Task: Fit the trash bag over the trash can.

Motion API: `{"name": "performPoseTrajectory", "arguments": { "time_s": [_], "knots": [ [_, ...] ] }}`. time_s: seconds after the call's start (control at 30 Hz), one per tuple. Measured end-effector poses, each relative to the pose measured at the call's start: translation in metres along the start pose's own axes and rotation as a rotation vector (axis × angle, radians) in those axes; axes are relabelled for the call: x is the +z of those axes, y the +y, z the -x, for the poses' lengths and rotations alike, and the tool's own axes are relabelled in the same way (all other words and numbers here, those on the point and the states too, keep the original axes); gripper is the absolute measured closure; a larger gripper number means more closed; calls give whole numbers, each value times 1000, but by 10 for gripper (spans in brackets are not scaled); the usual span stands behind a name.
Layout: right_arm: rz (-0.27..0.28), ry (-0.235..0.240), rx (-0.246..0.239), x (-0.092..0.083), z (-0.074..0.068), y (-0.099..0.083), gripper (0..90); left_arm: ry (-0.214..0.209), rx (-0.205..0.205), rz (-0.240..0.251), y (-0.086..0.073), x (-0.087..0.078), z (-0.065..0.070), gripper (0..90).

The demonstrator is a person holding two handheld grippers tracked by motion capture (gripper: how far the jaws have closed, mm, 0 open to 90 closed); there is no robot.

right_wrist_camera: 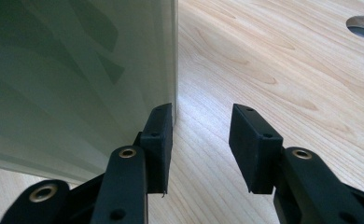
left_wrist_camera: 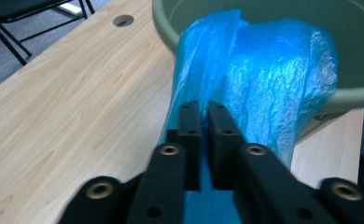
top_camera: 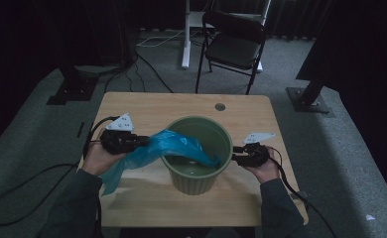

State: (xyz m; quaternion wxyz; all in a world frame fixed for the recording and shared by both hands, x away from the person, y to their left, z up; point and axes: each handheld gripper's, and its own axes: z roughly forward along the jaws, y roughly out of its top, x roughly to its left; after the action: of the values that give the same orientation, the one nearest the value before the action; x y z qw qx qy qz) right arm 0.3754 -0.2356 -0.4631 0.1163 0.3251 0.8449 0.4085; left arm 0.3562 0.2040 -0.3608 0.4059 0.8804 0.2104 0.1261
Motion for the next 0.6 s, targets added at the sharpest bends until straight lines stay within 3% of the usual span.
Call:
{"name": "performPoseTrajectory", "arguments": {
  "time_s": [0.27,0.6],
  "knots": [
    [12,46,-7,-14,2,4,716,-24,30,33,18,7,9,890],
    [95,17,-19,-50,3,18,771,-28,42,67,36,13,12,890]
  ]
}}
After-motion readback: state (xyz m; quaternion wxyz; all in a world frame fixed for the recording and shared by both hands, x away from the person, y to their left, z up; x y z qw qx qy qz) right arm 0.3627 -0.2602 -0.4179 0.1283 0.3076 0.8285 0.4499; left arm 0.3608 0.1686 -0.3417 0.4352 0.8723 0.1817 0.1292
